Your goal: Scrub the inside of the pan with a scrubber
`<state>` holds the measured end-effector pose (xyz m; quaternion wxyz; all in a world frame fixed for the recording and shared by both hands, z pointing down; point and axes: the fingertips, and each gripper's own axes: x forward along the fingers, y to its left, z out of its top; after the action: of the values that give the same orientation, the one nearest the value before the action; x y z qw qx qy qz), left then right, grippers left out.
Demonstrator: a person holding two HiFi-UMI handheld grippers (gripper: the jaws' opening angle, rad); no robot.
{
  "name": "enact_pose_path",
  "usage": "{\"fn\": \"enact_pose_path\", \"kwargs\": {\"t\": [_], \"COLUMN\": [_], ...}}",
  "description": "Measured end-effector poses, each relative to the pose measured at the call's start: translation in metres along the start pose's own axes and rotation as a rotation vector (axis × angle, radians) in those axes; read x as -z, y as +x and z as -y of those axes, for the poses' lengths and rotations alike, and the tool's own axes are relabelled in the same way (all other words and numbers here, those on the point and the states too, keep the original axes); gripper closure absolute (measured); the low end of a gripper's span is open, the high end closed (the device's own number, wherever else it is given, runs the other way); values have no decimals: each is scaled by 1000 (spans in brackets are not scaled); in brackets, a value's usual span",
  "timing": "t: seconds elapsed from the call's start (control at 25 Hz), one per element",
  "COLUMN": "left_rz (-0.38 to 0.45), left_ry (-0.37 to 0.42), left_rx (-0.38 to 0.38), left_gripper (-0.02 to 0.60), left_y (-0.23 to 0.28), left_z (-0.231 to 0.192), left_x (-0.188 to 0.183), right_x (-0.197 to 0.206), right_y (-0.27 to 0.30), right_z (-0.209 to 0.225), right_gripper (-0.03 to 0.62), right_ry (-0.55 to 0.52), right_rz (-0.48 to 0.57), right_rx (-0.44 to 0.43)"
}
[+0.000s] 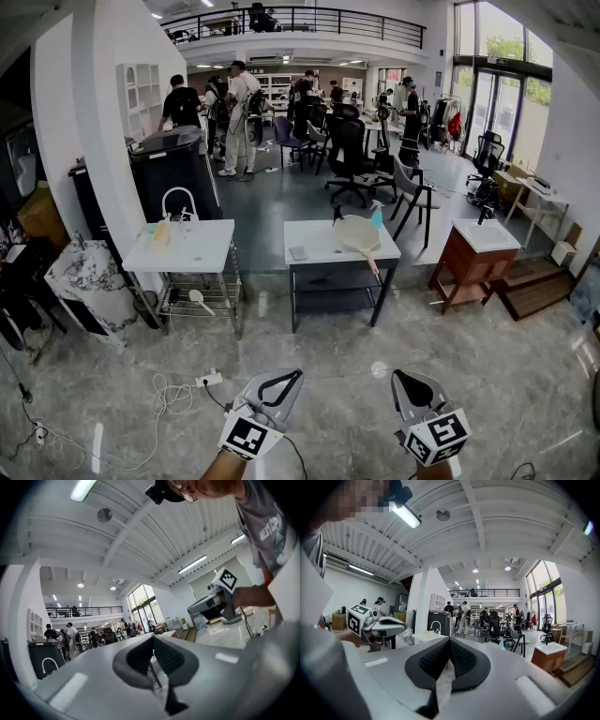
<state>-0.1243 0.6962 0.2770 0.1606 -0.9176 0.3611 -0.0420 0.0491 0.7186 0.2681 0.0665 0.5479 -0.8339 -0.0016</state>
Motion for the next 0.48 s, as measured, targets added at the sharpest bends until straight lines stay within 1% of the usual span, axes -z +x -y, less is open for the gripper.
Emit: {"fn": "enact_pose_path", "kwargs": {"t": [0.48], "left_rz": [1], "left_ry": [-11], "left_rx": [9], "left_gripper": [580], "left_y": [-3], "left_z": [-16], "left_x": [4], "right_x": [-5], "right_y": [12], "right_z": [-6], "right_gripper": [595], "right_ry": [-3], "right_rz": [-9], "right_rx": [13]}}
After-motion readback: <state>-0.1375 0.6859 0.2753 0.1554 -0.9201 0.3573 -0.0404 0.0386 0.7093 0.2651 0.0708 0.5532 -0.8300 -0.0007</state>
